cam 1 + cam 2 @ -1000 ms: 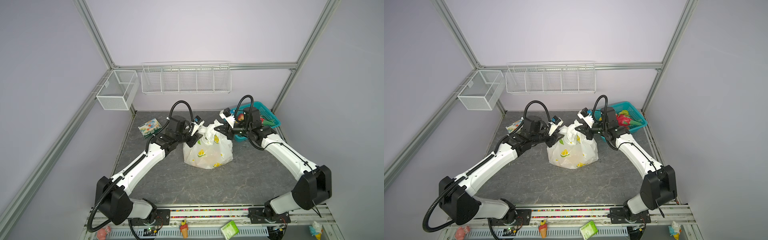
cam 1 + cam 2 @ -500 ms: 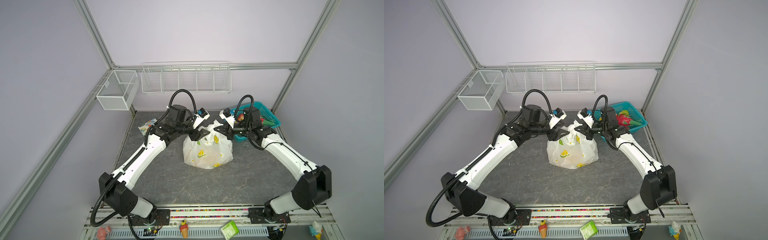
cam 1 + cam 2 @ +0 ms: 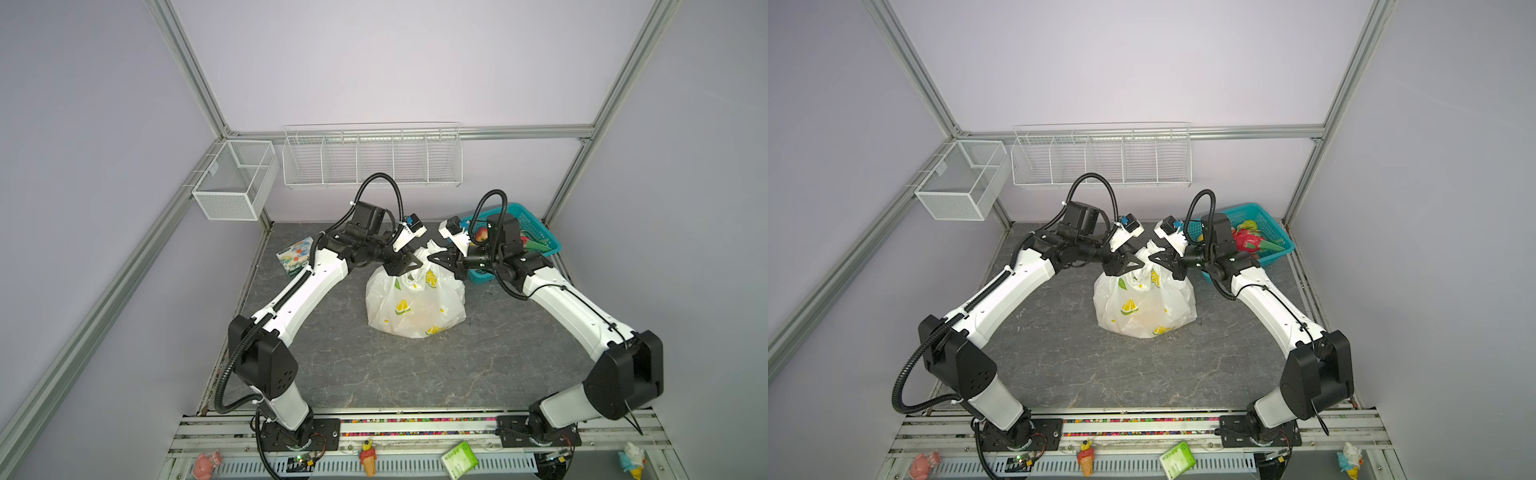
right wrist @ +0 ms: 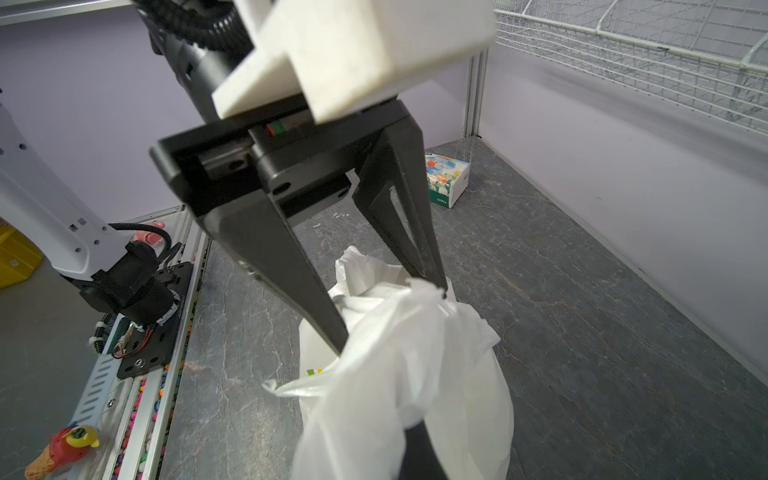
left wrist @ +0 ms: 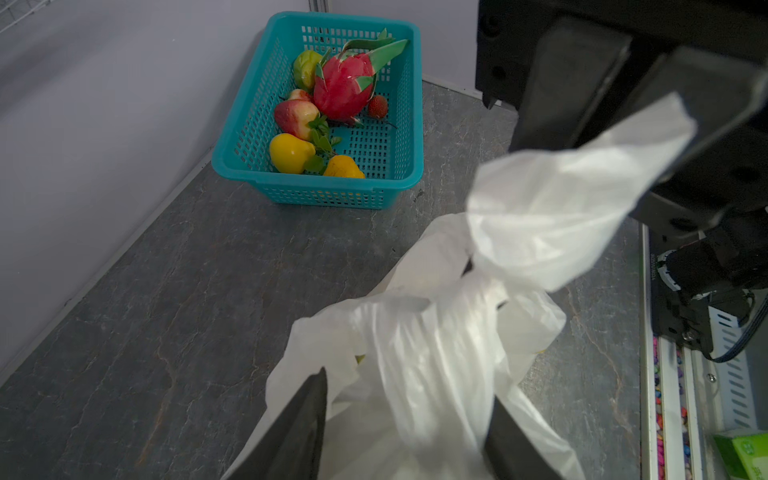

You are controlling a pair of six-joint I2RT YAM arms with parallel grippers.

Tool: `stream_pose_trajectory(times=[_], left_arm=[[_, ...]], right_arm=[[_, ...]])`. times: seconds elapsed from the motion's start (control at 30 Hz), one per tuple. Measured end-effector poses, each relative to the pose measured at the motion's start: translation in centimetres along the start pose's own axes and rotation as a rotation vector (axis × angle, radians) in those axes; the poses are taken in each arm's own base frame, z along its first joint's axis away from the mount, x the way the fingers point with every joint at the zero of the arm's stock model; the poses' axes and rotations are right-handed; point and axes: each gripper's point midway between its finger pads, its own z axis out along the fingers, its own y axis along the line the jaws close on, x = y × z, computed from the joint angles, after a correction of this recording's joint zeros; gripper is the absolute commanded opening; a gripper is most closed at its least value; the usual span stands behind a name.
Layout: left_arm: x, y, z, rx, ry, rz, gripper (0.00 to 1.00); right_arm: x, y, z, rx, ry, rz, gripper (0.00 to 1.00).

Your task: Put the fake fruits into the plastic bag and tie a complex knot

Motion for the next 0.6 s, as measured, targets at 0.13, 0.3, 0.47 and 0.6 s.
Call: stream_pose_trajectory(times=[0.13,0.3,0.47,0.6], left_arm=[[0.2,-0.04,0.34,0.016,0.011,-0.006,0.39],[0.25,-0.03,0.48,0.022,0.018,-0.008,0.23],[0.17,-0.13,0.49,0.03,0.015,-0.014,0.07],[-0.15,-0.01,0.5,0.026,0.002,-0.005,0.0]], right_arm=[[-0.02,0.08,0.0,-0.005,-0.001,0.0,0.07],[-0.05,0.1,0.0,-0.006,-0.003,0.003,0.07],[-0.12,0.07,0.0,-0.005,-0.005,0.015,0.07],[-0.44,-0.11,0.0,0.003,-0.016,0.027,0.07]])
